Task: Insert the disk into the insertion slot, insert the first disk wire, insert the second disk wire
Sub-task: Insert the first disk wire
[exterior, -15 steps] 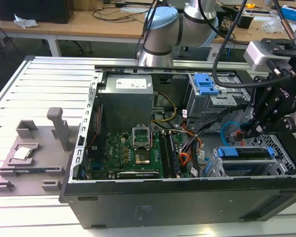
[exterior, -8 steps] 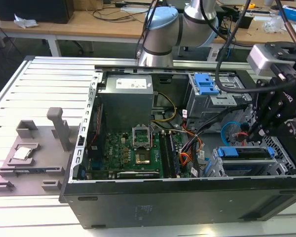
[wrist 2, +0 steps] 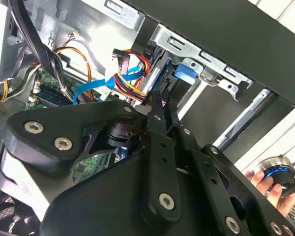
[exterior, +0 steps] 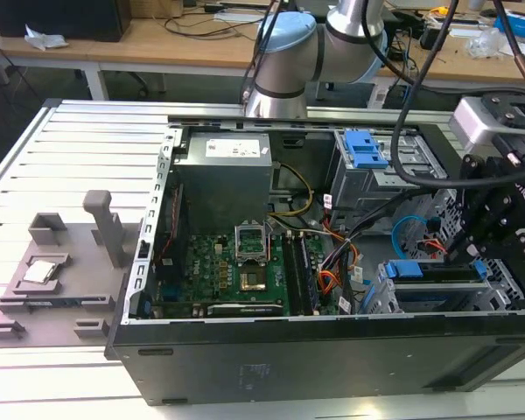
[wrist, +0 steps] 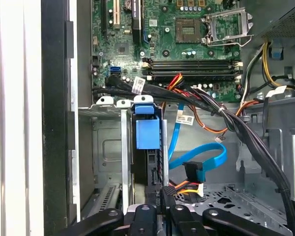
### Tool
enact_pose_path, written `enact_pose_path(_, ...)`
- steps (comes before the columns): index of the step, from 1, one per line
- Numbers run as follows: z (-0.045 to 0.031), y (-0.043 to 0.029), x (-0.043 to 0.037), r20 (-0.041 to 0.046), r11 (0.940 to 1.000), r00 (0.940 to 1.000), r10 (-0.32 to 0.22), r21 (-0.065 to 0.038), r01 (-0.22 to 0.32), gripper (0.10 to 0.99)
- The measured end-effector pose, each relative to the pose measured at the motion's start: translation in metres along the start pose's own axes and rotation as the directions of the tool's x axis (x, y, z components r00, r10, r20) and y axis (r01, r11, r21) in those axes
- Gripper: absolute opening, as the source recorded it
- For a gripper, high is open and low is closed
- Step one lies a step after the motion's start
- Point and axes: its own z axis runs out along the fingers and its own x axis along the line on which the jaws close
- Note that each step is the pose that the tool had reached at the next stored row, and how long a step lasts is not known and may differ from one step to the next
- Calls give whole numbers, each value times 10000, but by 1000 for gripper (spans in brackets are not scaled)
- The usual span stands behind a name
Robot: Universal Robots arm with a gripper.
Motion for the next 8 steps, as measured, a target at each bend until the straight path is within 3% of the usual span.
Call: enact_pose_path(8,71,-26,0,-1,10000,10000,1,1,-1,169)
